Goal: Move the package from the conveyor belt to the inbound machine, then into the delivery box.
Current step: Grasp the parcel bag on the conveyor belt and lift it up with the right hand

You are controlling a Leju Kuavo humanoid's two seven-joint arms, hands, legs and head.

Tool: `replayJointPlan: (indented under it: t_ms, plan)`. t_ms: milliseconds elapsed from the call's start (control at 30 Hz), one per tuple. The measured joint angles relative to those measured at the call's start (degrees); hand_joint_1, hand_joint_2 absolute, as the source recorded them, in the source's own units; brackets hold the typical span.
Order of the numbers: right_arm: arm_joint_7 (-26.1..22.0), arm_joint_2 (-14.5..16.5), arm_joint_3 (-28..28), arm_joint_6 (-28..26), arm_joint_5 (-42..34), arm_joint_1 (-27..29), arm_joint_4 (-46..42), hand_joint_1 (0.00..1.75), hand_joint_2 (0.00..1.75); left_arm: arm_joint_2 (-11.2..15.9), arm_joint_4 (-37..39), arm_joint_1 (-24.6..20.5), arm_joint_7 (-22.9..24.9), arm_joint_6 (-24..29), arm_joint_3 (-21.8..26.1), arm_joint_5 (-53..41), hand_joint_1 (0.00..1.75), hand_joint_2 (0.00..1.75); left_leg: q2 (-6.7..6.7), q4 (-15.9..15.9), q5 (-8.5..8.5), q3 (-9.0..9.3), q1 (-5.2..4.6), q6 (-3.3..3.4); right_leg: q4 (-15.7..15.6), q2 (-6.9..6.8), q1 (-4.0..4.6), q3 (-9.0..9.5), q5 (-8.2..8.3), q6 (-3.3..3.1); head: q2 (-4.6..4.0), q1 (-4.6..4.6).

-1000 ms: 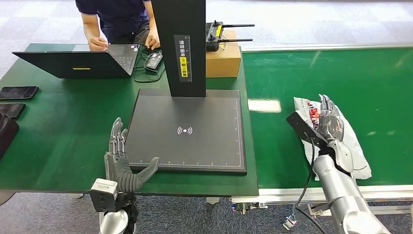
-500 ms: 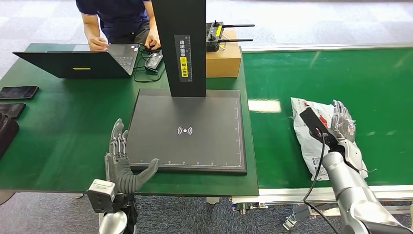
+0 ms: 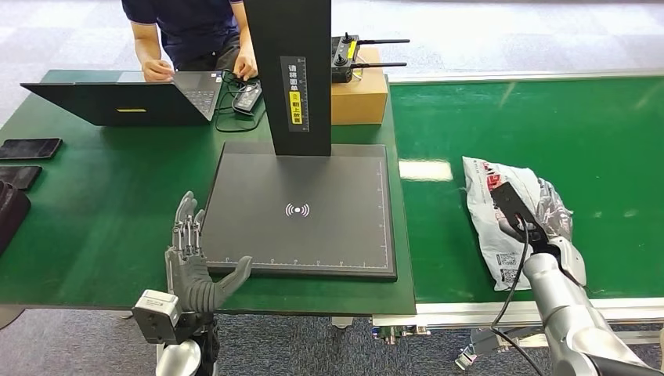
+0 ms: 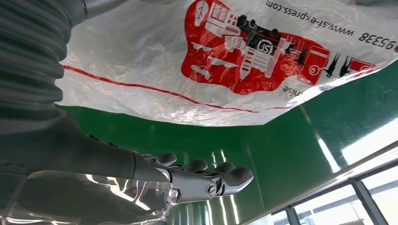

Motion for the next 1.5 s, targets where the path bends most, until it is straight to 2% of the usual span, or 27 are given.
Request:
replayJointPlan:
  t_ms: [367,733,1000,1500]
  plan:
    - [0.7,0.2,-1.1,-0.1,0.7,2.1,1.3,0.00,1.75,0.0,0.0,-0.1,0.0,0.0,0.2,-0.4,0.00,1.75,0.00,0.0,0.00,0.00,0.00,0.00,0.0,0.00,0.00,0.00,0.00,0.00,0.00,0.00]
    - [-0.4,3.5,-2.1,0.9,1.9,5.7,2.8,0.00,1.75,0.0,0.2,-0.9,0.0,0.4,0.2,-1.2,0.00,1.75,0.00,0.0,0.00,0.01,0.01,0.00,0.0,0.00,0.02,0.00,0.00,0.00,0.00,0.00]
    - [2.0,5.4,-2.1,-1.0,4.7,5.9,3.6,0.00,1.75,0.0,0.5,-1.2,0.0,0.9,0.2,-1.8,0.00,1.75,0.01,0.0,0.00,0.01,0.01,0.00,0.0,0.00,0.02,0.01,0.00,0.00,0.00,-0.01]
    - [5.2,6.9,-2.1,-4.2,7.4,6.9,4.2,0.00,1.75,0.0,2.1,-2.6,0.0,0.9,-1.0,-1.4,0.00,1.75,0.00,0.0,0.00,0.08,0.01,0.00,0.0,-0.01,0.02,0.07,0.00,0.00,0.00,-0.01]
